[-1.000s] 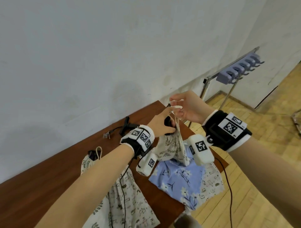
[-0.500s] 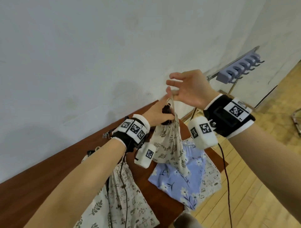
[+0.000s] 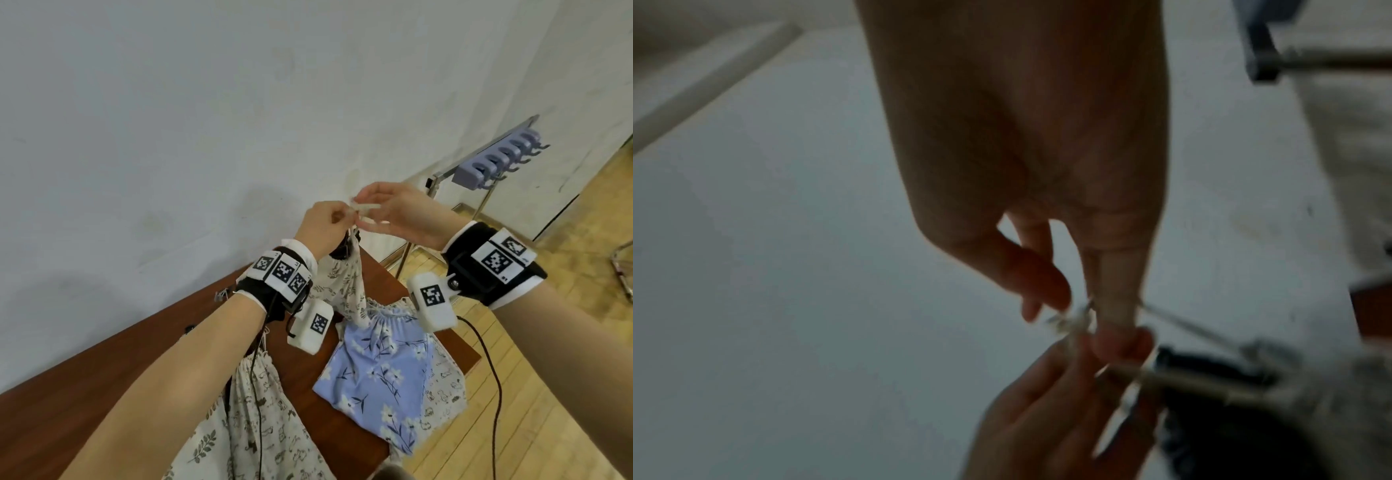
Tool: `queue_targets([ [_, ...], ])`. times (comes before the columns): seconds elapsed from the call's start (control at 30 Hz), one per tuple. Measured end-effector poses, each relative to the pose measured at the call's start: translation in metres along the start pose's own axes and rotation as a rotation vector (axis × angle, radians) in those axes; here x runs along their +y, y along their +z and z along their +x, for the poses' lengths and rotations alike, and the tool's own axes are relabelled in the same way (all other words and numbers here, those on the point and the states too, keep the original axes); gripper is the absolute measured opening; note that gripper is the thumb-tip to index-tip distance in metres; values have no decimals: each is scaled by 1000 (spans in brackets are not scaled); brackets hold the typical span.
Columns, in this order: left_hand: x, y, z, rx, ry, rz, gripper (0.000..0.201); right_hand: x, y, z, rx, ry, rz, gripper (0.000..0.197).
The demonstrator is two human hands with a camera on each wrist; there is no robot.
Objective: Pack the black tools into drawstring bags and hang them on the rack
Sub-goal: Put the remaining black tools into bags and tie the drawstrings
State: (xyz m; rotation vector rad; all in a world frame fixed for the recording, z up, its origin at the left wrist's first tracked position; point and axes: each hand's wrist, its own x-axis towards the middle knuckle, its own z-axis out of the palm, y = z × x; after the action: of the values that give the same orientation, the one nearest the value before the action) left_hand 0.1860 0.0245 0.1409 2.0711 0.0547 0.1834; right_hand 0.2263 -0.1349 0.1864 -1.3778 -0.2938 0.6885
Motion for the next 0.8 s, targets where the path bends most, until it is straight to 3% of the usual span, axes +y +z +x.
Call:
queue_targets([
  [0.07,4,-9,1,49,-81,-208,19,5,-11,-1,164,-16,-392,37],
  [0.1,6,-14,2,66,-128,-360,18,9,-18,-2,229,-21,-550,56],
  [0.17,14,-22,0,56,-198,-613,13,38,-21,1,126,72,-699,116],
  [0.23,23,-27,-1,-10,-237,-778,12,80,-6,2,-80,176,-711,147],
  [0.27,29,-28,-3,-60,-250,-843,12,104,-3,6,-133,167,-672,143],
  [0.3,34,-29,-5,-110,-260,-892,12,123,2,8,-153,143,-613,125],
  [0.37,41,-28,-11,-191,-288,-973,14,145,18,3,-122,53,-455,61],
  [0.43,43,-28,-17,-229,-336,-1065,16,150,32,-2,-34,-37,-352,37],
  [0.5,38,-34,-18,-195,-352,-1151,17,151,45,-6,-22,-38,-279,34],
  [0.63,-2,-70,-11,82,-389,-1199,16,164,63,-10,-59,116,-188,37],
  [0.8,-94,-98,-27,235,-515,-1016,16,200,90,-2,-118,387,-212,34],
])
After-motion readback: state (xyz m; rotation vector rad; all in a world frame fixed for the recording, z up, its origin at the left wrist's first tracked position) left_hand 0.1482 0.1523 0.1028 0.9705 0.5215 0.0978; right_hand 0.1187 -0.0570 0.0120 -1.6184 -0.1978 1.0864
